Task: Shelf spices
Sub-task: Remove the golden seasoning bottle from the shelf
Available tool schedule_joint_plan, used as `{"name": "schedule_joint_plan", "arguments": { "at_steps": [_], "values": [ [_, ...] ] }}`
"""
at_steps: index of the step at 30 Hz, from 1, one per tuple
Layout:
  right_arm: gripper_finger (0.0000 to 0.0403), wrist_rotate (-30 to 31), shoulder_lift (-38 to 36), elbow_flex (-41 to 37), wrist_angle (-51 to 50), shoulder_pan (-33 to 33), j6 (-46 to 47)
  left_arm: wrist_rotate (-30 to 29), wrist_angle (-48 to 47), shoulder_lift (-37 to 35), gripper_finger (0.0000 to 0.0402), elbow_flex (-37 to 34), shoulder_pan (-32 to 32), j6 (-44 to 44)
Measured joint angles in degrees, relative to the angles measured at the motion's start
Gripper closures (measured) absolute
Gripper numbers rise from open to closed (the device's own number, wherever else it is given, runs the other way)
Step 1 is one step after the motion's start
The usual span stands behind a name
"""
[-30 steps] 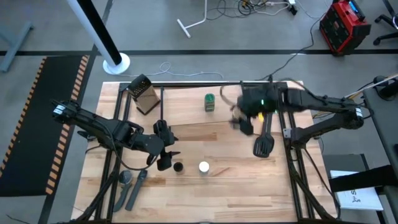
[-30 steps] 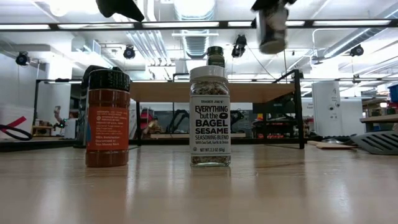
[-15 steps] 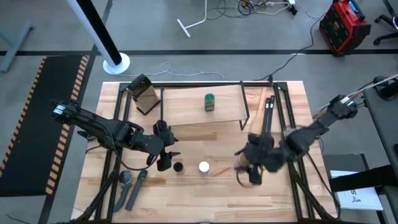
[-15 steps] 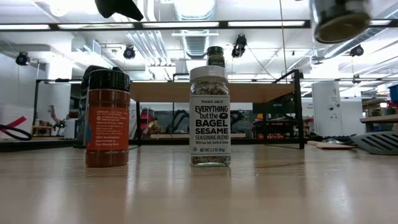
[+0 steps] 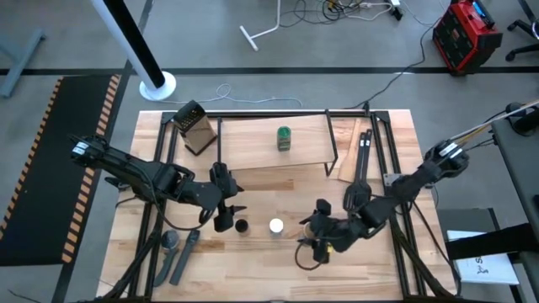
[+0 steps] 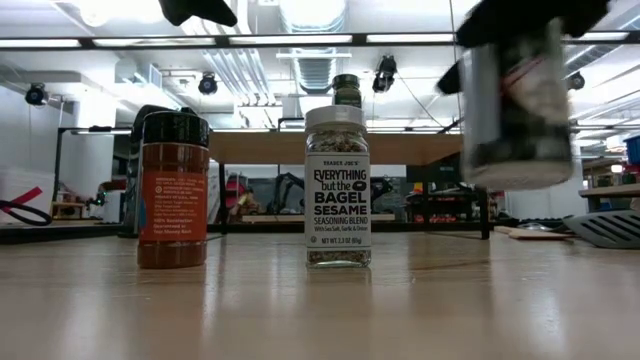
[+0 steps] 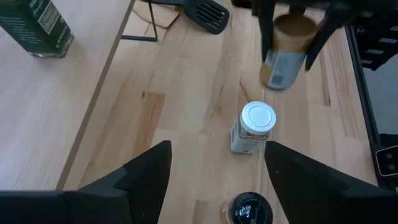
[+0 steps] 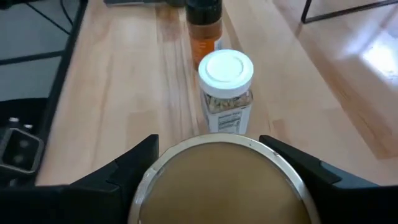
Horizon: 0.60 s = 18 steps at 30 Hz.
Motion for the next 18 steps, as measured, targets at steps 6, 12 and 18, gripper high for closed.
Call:
{"name": "schedule_joint_plan", "arguments": {
  "at_steps": [6,12,18],
  "values": [
    [0.0158,-5.24,5.36,0.86,0.78,-3.5,-2.56,-0.02,-0.01,0.02,0.0161,0.0,0.0,0.06],
    [0.0137,-5.39,6.3,0.86,1.0,-4.76,-2.09,0.02,-0.04,0.04,0.0158,-0.2,-0.22,-0.09],
    [0.0102,-5.59,2.25,0.98,-0.81,-4.72,-2.09,0.0,-0.03,0.04,0.0153,-0.28,-0.22,0.06]
  ]
}}
